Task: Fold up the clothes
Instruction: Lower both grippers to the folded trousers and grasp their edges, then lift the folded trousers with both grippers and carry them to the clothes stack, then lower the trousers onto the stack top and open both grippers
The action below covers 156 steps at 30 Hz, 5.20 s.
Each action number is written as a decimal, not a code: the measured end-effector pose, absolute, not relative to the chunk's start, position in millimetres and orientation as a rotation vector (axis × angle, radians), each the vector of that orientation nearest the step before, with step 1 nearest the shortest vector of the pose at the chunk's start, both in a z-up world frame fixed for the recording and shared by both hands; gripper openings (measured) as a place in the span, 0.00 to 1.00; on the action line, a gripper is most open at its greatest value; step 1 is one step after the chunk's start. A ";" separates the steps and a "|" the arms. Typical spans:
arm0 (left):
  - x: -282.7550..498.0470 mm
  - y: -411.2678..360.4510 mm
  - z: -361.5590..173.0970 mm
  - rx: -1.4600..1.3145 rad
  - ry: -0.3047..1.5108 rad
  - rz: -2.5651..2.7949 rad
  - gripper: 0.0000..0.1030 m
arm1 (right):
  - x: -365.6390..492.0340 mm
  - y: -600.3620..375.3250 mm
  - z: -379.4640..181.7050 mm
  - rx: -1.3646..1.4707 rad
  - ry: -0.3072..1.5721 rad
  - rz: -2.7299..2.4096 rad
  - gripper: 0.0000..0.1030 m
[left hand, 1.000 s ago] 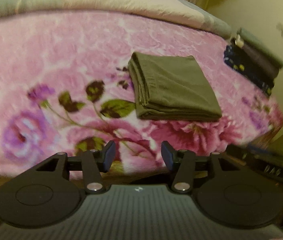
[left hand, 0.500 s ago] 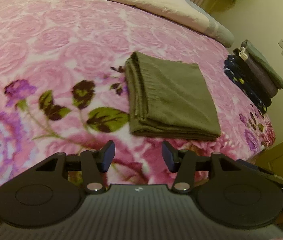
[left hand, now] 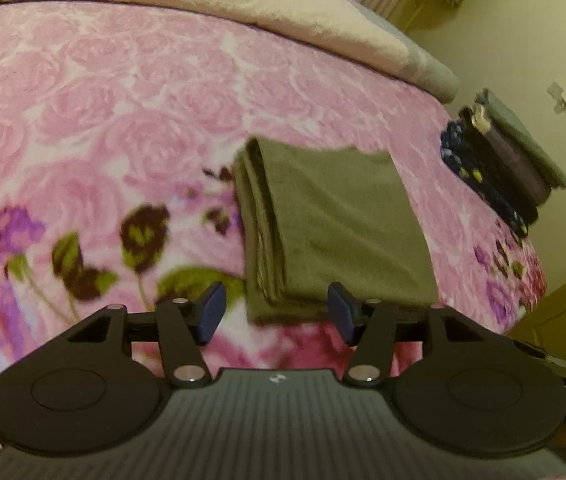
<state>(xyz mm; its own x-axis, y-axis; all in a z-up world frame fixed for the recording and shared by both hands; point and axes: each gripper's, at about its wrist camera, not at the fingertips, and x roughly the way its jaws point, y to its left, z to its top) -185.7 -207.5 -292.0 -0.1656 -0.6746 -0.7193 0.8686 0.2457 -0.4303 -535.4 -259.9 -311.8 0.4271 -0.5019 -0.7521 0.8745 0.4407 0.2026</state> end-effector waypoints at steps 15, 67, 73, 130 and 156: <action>-125.4 -274.4 -357.0 -0.113 1.415 -1.368 0.58 | -596.4 -376.6 -340.1 1.152 0.291 -0.709 0.76; -309.9 -526.4 -91.6 0.251 1.648 -2.064 0.25 | -695.8 -437.2 -54.3 1.325 -0.077 -1.023 0.31; -376.2 -604.2 -91.1 0.265 1.622 -2.085 0.25 | -750.6 -501.0 -55.6 1.314 -0.097 -1.048 0.31; -584.2 -890.3 -178.2 0.398 1.087 -1.965 0.03 | -812.6 -815.3 -155.2 0.748 0.451 -1.410 0.24; -574.0 -771.6 -101.1 0.744 0.855 -1.935 0.14 | -791.6 -694.0 -101.9 0.726 0.513 -1.345 0.25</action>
<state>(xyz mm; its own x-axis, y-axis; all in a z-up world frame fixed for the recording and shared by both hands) -574.0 -771.6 -101.1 -0.4437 -0.4704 -0.7628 0.8807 -0.3863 -0.2741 -791.6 -694.0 -101.9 0.1693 -0.6843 -0.7093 0.9829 0.0639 0.1730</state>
